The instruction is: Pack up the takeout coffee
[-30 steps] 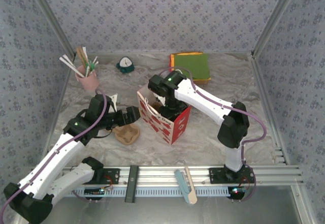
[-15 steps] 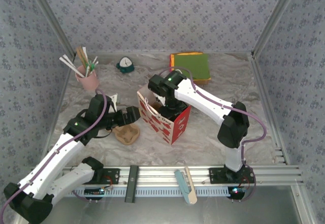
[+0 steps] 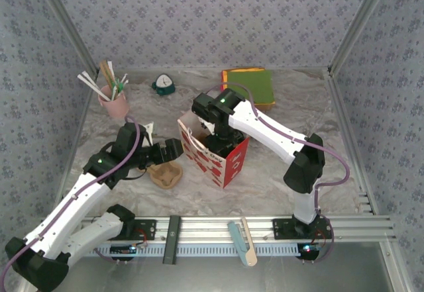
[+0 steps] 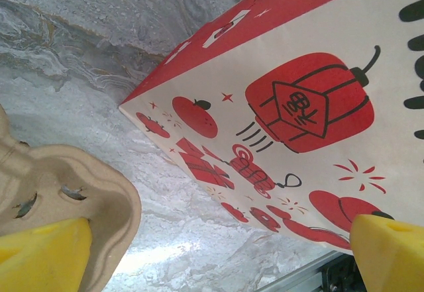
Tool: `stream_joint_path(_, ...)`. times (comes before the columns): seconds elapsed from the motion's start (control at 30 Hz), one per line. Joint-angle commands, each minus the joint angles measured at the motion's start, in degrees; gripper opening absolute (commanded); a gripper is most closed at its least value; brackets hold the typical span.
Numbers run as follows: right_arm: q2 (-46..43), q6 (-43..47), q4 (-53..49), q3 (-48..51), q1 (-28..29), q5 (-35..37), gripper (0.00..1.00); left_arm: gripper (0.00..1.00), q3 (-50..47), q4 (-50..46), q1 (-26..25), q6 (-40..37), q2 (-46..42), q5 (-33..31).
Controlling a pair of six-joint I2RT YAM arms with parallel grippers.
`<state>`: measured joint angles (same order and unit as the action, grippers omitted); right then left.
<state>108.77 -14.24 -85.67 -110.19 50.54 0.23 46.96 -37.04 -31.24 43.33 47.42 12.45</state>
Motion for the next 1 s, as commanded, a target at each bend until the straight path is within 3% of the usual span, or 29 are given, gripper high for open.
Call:
stream_joint_path(0.0, -0.2, -1.3, -2.6, -1.7, 0.4, 0.8, 0.68, 1.0, 0.8, 1.7, -0.3, -0.7, 0.0, 0.6)
stream_joint_path(0.97, -0.3, -2.2, -4.5, -5.9, 1.0, 1.2, 0.68, 1.0, 0.4, 1.6, -0.3, -0.4, 0.0, 0.7)
